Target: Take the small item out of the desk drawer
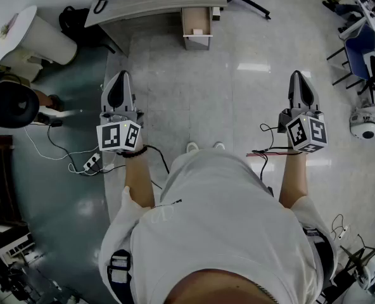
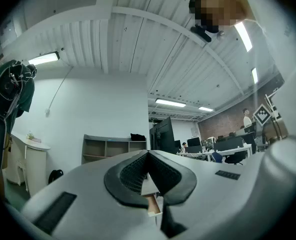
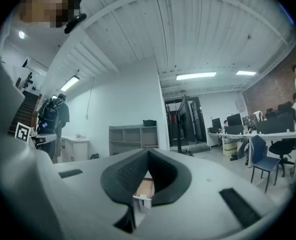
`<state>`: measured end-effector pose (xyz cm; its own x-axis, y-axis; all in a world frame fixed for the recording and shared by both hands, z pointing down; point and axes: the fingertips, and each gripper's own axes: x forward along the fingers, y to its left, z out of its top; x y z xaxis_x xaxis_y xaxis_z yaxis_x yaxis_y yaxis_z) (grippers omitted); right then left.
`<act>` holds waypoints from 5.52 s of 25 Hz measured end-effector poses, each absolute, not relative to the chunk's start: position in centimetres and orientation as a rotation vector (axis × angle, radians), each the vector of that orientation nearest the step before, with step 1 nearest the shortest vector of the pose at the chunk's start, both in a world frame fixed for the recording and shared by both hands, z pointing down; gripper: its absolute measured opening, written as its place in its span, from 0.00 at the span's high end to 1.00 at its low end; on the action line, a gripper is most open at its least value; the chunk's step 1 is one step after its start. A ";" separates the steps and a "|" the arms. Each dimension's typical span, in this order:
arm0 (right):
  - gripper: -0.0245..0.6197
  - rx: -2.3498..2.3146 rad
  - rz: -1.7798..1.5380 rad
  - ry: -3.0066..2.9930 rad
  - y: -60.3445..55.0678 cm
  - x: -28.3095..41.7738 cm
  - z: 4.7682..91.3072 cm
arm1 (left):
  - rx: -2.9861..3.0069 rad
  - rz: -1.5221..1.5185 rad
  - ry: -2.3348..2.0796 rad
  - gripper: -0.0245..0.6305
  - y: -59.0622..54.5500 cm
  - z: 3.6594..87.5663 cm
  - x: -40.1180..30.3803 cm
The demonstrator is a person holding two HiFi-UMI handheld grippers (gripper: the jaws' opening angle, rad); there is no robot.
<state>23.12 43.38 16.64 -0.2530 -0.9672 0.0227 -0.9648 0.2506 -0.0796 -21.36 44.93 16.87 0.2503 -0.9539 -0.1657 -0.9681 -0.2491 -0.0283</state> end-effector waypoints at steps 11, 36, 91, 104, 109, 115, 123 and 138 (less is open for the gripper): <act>0.96 -1.916 -0.143 2.415 43.6 21.2 16.1 | -2.393 0.189 1.842 0.96 45.5 16.8 -23.8; 0.96 -1.943 -0.194 2.419 42.3 14.9 18.5 | -2.513 0.193 1.815 0.96 43.8 21.2 -28.3; 0.96 -1.795 -0.434 2.611 7.1 22.8 28.0 | -2.600 0.029 1.802 0.96 10.3 25.7 -12.6; 0.96 -1.698 -0.537 2.764 -3.0 13.7 32.8 | -2.745 -0.034 1.763 0.96 -2.3 32.2 -13.1; 0.96 -1.660 -0.572 2.807 -7.7 9.7 34.3 | -2.794 -0.070 1.744 0.96 -7.3 34.0 -14.5; 0.96 -1.683 -0.636 2.845 -12.3 6.0 37.7 | -2.878 -0.117 1.697 0.96 -13.1 37.5 -14.9; 0.96 -1.730 -0.746 2.938 -14.5 3.1 45.0 | -2.974 -0.237 1.735 0.96 -16.6 44.7 -13.9; 0.96 -1.668 -0.854 3.083 -19.5 1.8 56.9 | -3.119 -0.523 1.811 0.96 -18.8 59.0 -8.5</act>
<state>1.77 -19.50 56.86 -0.4886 -0.6419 0.5910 -0.8545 0.4891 -0.1751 -8.49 -18.78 59.00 0.4980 -0.7286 0.4703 -0.8671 -0.4126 0.2789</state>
